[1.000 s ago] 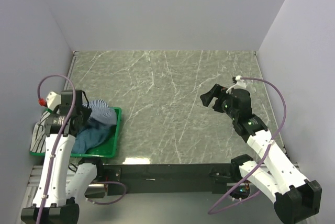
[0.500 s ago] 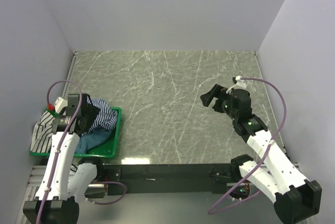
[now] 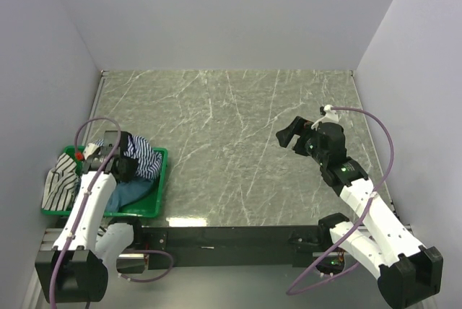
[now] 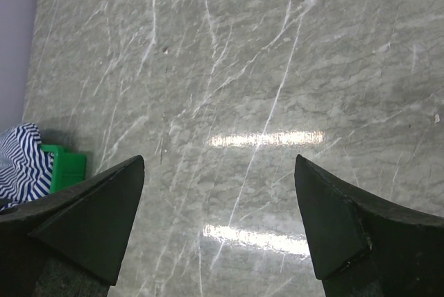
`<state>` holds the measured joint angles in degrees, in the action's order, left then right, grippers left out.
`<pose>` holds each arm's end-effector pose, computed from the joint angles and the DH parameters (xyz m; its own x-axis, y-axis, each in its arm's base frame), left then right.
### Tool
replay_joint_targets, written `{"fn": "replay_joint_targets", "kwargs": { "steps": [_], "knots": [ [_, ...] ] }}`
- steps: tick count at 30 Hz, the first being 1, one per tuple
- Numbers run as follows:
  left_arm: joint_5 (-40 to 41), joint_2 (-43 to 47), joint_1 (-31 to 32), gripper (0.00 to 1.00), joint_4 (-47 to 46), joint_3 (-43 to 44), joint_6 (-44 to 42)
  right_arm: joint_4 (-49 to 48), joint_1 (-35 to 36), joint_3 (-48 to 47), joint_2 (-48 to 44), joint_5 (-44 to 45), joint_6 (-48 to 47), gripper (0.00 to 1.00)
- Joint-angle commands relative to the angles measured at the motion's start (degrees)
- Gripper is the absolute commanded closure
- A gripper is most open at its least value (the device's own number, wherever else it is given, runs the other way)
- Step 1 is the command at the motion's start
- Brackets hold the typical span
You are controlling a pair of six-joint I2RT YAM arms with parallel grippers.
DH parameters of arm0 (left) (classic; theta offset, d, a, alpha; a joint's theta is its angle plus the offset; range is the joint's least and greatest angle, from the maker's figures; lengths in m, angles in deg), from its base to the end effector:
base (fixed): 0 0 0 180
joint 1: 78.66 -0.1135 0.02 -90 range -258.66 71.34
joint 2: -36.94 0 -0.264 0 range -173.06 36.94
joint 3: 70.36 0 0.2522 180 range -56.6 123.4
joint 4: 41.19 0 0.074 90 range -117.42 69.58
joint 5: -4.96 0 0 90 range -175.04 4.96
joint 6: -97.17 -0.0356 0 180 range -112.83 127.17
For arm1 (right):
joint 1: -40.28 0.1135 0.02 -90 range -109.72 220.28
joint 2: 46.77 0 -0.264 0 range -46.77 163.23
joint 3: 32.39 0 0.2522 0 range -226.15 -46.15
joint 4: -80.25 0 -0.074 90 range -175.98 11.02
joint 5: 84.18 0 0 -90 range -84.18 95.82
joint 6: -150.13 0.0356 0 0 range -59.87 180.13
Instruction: Fold and stack the tank tops
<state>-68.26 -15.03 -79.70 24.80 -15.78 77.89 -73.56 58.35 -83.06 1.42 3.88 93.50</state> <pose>0.1575 0.0131 0.2363 -0.1567 -0.9067 -0.3916 -0.8922 0.3000 -0.3377 0.1862 0.0620 0.2771 -0.5060 0.4132 -0.7572 -0.0732 0.8541 0.5150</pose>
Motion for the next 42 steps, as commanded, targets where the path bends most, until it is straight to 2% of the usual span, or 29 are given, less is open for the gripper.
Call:
{"fn": "replay_joint_targets", "kwargs": {
  "steps": [1,2,6,10,13,14,15,17,18,21,23,25,26,27,29,30,33,34,36,37,39,40,42],
  "knots": [
    [1.77,-1.03,-0.19,0.87,-3.88,4.16,-1.36,-1.62,-0.05,0.43,-0.46,0.88,-0.49,0.06],
    [2.20,-1.64,-0.19,1.00,-4.06,5.40,-2.16,-1.53,-0.05,0.43,-0.63,0.97,-0.58,0.06],
    [3.27,-2.35,-0.19,1.00,-6.07,14.01,-9.52,-0.83,-0.05,-1.84,-0.81,0.79,-1.02,0.06],
    [-4.79,-3.05,0.16,0.99,-16.35,27.34,-16.66,0.67,-0.13,-8.08,0.06,1.23,-2.25,0.06],
    [-5.88,-9.19,5.68,0.99,-20.06,40.00,-18.94,1.90,-0.22,-14.84,2.35,1.76,-2.87,0.05],
    [-3.27,-14.17,10.92,0.99,-19.89,43.96,-20.60,3.03,-0.40,-16.86,3.14,1.85,-2.61,0.05],
    [-2.02,-16.91,13.75,1.00,-19.88,51.65,-21.49,3.83,-0.57,-20.97,4.80,2.98,-2.34,0.05],
    [-0.52,-23.93,20.51,1.00,-20.84,58.20,-23.42,5.23,-1.19,-24.86,7.09,3.16,-1.99,0.05],
    [-0.78,-25.89,22.29,0.99,-21.29,63.37,-23.87,5.59,-1.36,-28.27,7.71,3.25,-1.99,0.05],
    [-1.14,-32.83,28.71,1.00,-21.91,70.86,-26.15,7.61,-2.59,-34.08,9.65,4.66,-1.72,0.05],
    [-1.65,-34.69,32.13,0.99,-22.25,69.50,-26.07,8.23,-2.68,-35.34,9.91,5.71,-1.72,0.05],
    [-3.93,-33.12,33.55,0.99,-25.92,56.71,-23.88,7.88,-2.68,-33.94,9.48,6.15,-1.64,0.05],
    [-6.38,-30.68,34.78,0.99,-32.47,50.65,-21.87,7.53,-2.68,-32.72,8.60,6.94,-1.55,0.05],
    [-8.93,-29.61,35.66,0.99,-34.80,38.84,-20.37,7.35,-2.77,-29.83,8.16,7.29,-1.37,0.05],
    [-11.05,-27.41,39.16,0.99,-39.98,27.88,-16.51,6.22,-2.68,-24.57,6.67,7.65,-1.02,0.06],
    [-12.89,-27.14,40.75,0.99,-45.23,18.60,-15.71,5.77,-2.77,-22.88,6.23,7.65,-0.85,0.05],
    [-14.48,-28.45,47.08,0.91,-51.23,6.96,-12.01,3.49,-2.68,-16.63,5.52,6.68,-0.06,0.06],
    [-14.75,-28.72,48.31,0.76,-51.78,4.91,-11.22,2.87,-2.60,-15.40,5.69,6.25,0.47,0.06],
    [-15.28,-27.93,50.08,0.61,-55.20,0.95,-10.07,0.68,-2.60,-12.33,7.09,3.36,1.17,0.06],
    [-14.85,-27.32,50.08,0.49,-55.13,0.58,-9.99,-0.03,-1.81,-11.62,7.80,2.91,1.70,0.07],
    [-11.70,-24.33,50.08,0.39,-52.42,3.10,-11.03,-1.35,-0.23,-10.73,10.26,3.68,2.05,0.07],
    [-8.89,-22.58,50.08,0.36,-46.05,4.78,-11.48,-1.44,2.13,-10.73,11.22,4.48,2.40,0.08],
    [1.20,-21.78,49.21,0.35,-37.86,10.73,-9.56,-2.75,4.95,-11.17,14.38,5.88,2.67,0.09]
  ]
}}
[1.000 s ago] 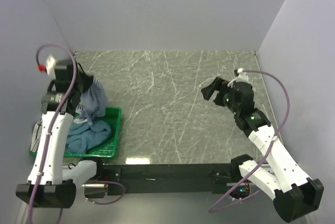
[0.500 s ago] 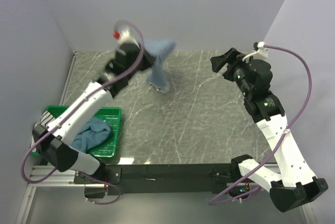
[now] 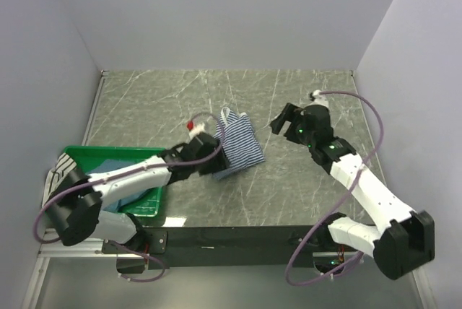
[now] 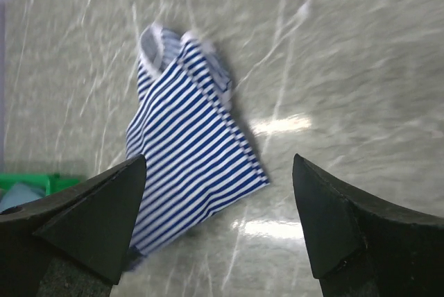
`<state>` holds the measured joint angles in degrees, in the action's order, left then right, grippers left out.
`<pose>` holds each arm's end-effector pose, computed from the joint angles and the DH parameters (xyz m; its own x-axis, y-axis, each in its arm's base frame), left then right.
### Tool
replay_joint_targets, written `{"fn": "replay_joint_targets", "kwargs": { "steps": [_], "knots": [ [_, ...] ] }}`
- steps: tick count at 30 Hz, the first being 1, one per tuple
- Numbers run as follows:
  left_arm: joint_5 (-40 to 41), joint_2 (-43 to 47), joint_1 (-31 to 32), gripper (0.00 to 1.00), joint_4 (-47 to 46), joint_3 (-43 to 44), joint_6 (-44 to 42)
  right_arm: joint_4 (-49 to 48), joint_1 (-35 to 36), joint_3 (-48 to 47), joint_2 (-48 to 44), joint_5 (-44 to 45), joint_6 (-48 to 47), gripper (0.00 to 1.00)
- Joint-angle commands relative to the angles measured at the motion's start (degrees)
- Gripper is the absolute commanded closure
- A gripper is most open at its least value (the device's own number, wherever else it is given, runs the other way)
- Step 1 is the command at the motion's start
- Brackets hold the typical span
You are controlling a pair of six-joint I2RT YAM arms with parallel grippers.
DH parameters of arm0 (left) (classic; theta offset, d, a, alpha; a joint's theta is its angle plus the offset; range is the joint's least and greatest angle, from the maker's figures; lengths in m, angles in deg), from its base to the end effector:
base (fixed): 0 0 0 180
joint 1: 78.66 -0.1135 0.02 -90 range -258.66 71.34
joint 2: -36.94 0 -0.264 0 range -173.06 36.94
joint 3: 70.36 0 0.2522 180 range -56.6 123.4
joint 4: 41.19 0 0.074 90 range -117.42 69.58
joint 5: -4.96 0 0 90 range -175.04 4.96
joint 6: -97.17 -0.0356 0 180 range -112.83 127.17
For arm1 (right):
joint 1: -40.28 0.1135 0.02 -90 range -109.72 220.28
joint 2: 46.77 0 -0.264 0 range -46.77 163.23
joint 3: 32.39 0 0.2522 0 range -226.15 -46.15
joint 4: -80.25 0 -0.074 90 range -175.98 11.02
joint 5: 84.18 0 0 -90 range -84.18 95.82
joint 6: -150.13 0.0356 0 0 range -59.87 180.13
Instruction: Fold and stack the tank tops
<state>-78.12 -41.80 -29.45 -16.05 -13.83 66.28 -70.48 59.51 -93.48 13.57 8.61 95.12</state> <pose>0.1836 -0.2062 0.1967 -0.8459 -0.3237 -0.4239 -0.0539 0.8425 -0.5359 0.2251 0.0767 0.2939 -0.5348 0.4200 -0.7332 0.0221 0.8743 0.4848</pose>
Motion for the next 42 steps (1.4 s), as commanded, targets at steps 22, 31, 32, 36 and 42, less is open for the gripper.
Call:
{"fn": "replay_joint_targets", "kwargs": {
  "steps": [22,31,32,36,42],
  "knots": [
    [-3.31,-16.17,-20.29,0.44,2.07,17.44,-0.22,-14.46,9.25,-22.44,40.89,-4.37,-2.81,0.31],
    [-5.86,-19.61,-20.47,0.48,-1.44,17.27,-0.84,-11.03,9.87,-28.07,48.72,-4.55,-3.43,0.37],
    [-6.12,-19.78,-20.56,0.49,-1.97,17.09,-0.93,-10.24,10.04,-28.86,49.17,-3.85,-3.43,0.39],
    [-7.35,-19.79,-20.56,0.59,-3.29,16.30,-1.19,-10.06,10.31,-29.83,50.14,-3.58,-3.60,0.47],
    [-8.94,-19.26,-20.56,0.84,-3.91,16.82,-2.33,-7.51,10.66,-29.93,47.96,-0.42,-3.25,0.88]
  ]
}}
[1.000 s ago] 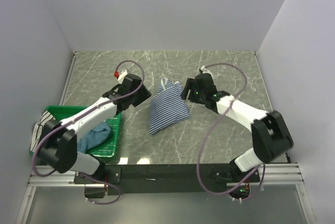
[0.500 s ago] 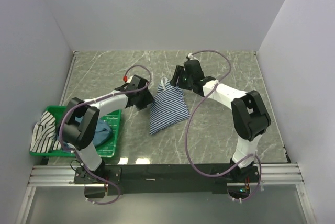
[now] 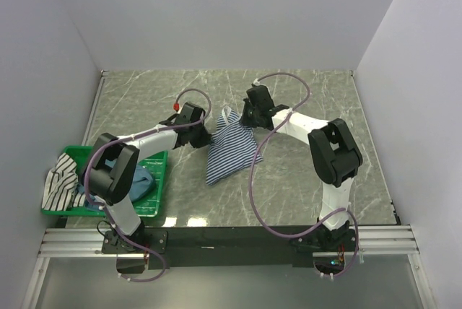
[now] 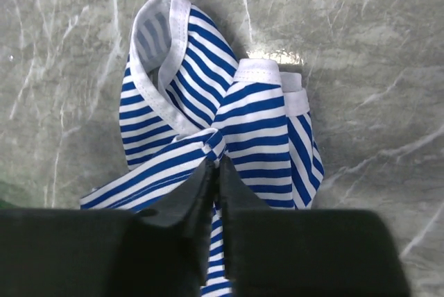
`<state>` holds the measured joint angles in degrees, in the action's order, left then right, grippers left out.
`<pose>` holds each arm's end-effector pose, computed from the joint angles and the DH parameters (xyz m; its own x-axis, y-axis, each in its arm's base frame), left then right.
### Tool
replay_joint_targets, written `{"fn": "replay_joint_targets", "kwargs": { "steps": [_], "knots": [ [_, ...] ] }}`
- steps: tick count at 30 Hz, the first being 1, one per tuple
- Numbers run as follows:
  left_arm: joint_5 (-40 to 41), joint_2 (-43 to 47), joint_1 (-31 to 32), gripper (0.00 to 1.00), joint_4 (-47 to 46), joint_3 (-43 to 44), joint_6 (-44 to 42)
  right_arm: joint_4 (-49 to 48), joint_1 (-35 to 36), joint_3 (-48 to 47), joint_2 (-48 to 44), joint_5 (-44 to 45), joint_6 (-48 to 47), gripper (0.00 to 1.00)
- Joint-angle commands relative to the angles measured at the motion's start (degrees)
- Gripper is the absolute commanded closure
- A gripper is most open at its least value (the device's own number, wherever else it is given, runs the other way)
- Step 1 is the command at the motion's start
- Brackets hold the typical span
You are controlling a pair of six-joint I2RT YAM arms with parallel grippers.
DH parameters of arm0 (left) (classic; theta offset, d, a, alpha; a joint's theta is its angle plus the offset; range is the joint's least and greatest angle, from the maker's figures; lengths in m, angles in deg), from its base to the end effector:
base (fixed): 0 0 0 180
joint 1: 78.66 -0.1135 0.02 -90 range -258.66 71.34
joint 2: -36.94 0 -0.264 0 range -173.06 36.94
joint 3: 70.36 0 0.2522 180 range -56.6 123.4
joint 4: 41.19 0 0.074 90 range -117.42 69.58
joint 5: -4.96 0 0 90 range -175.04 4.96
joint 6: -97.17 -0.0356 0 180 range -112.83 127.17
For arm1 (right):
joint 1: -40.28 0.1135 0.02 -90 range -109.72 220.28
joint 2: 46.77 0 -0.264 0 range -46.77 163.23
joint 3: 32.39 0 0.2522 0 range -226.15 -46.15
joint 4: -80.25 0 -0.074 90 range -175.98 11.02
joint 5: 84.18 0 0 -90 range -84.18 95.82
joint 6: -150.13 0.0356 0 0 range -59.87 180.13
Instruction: Fold and stack the tank tops
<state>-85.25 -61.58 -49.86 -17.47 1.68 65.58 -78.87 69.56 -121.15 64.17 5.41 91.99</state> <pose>0.3110 -0.1711 0.1779 -0.7648 -0.5516 -0.3329 -0.3201 0.7737 -0.5467 0.3732 0.2095 0.1900 -0.7664 0.1754 -0.6180 -0.1049 0.9149 0.3898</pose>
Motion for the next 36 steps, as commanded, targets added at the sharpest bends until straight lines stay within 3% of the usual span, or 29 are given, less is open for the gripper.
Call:
{"fn": "replay_joint_targets", "kwargs": {
  "steps": [1,3,8,11,15,21,23,26,31,32,33,34,35,36],
  "knots": [
    [-1.99,0.70,-0.14,0.88,-2.40,1.74,-1.72,0.80,0.61,-1.99,-3.26,2.95,-0.13,0.94],
    [-1.82,1.57,-0.14,0.99,-1.44,2.53,-2.07,1.23,0.61,-1.64,-5.80,3.56,-0.22,1.00],
    [0.82,6.31,-0.14,0.99,2.78,6.48,-3.21,3.52,0.61,-2.60,-12.22,6.02,-1.70,1.00],
    [5.55,9.04,-0.93,1.00,6.38,11.75,-4.27,5.45,0.34,-7.95,-14.87,8.92,-4.07,1.00],
    [7.32,7.47,-4.70,1.00,6.57,24.48,-7.86,7.56,-1.06,-25.48,-13.47,10.16,-8.55,1.00],
    [6.81,1.85,-6.21,1.00,6.21,57.05,-15.42,10.99,-1.85,-55.72,-10.30,15.25,-18.75,1.00],
    [6.10,1.58,-6.12,1.00,6.48,60.62,-16.22,10.47,-1.77,-57.88,-11.43,16.48,-20.68,1.00],
    [4.08,6.74,-5.95,1.00,1.67,53.46,-16.14,4.77,-1.86,-46.42,-19.33,15.96,-20.52,1.00],
    [0.66,20.28,-5.68,1.00,-5.03,24.38,-13.33,-5.08,-1.94,-6.71,-38.57,16.75,-11.33,1.00],
    [-0.83,24.30,-5.59,0.99,-6.43,18.94,-11.67,-6.31,-1.77,-0.38,-41.38,16.14,-9.55,0.96],
    [-1.98,26.86,-4.72,0.99,-8.88,6.36,-7.39,-9.19,-1.68,12.12,-46.37,13.87,-8.05,0.87],
    [-2.86,29.33,-3.67,0.99,-14.90,-0.21,-5.70,-10.27,-1.51,18.25,-48.95,12.89,-4.38,0.82],
    [-1.22,33.70,-2.35,0.93,-15.84,-6.02,-2.81,-11.24,-1.42,23.88,-53.06,12.28,-2.52,0.75],
    [0.02,35.57,0.62,0.86,-15.84,-14.69,-1.65,-12.29,-1.33,34.12,-55.02,11.57,-0.67,0.62]
  ]
}}
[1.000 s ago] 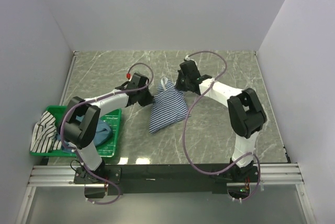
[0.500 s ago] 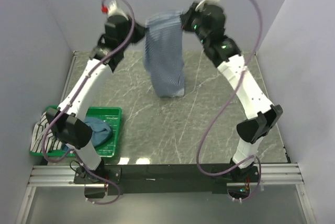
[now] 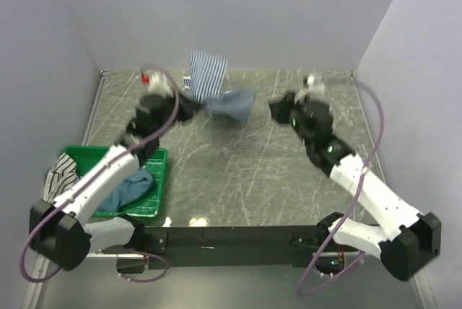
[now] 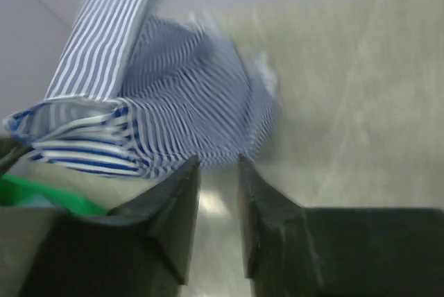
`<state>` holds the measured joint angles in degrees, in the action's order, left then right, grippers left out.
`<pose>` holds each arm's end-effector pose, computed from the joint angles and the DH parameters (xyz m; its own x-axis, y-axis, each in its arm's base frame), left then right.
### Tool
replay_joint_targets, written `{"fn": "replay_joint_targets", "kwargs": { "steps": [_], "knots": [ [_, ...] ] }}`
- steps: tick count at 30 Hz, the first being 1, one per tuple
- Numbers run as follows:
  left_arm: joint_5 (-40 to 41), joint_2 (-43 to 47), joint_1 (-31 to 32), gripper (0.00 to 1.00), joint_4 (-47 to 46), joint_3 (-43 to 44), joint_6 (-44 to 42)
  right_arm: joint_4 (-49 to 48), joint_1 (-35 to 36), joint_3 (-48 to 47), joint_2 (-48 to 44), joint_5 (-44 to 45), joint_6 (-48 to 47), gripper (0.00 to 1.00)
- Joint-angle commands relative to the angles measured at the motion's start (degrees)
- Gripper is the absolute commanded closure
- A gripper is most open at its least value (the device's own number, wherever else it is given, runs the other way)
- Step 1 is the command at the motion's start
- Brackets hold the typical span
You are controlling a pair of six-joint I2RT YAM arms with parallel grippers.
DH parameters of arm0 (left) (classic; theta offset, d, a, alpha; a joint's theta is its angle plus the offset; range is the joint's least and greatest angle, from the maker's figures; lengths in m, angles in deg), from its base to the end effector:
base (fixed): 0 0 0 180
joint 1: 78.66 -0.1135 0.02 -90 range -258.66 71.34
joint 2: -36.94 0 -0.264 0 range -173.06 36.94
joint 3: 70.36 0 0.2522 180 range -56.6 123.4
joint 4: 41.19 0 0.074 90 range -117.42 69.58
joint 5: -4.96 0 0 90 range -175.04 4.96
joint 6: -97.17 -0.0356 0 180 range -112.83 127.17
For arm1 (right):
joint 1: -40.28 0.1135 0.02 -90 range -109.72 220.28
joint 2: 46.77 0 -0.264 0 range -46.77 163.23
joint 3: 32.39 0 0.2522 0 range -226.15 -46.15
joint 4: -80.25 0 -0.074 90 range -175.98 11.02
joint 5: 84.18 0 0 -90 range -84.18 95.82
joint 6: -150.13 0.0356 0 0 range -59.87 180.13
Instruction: Fold and stack the tank tops
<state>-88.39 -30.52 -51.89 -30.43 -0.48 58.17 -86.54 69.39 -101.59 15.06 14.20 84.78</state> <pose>0.2483 -0.1276 0.3521 -0.4711 -0.6313 -0.6161 0.2148 0.5953 -0.7743 0.2246 0.1191 0.3675 -0.2287 0.3449 -0.9103 -0.2852 0.8703 0.4014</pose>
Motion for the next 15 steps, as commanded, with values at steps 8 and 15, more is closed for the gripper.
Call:
{"fn": "replay_joint_targets", "kwargs": {
  "steps": [8,15],
  "knots": [
    [17.99,14.38,4.70,0.50,14.56,-19.06,11.40,-6.74,-0.89,27.78,-8.32,1.55,15.08,0.39],
    [23.23,3.67,3.65,0.50,23.57,-8.41,8.60,-3.57,2.87,14.05,8.21,-2.23,14.20,0.44]
  ]
}}
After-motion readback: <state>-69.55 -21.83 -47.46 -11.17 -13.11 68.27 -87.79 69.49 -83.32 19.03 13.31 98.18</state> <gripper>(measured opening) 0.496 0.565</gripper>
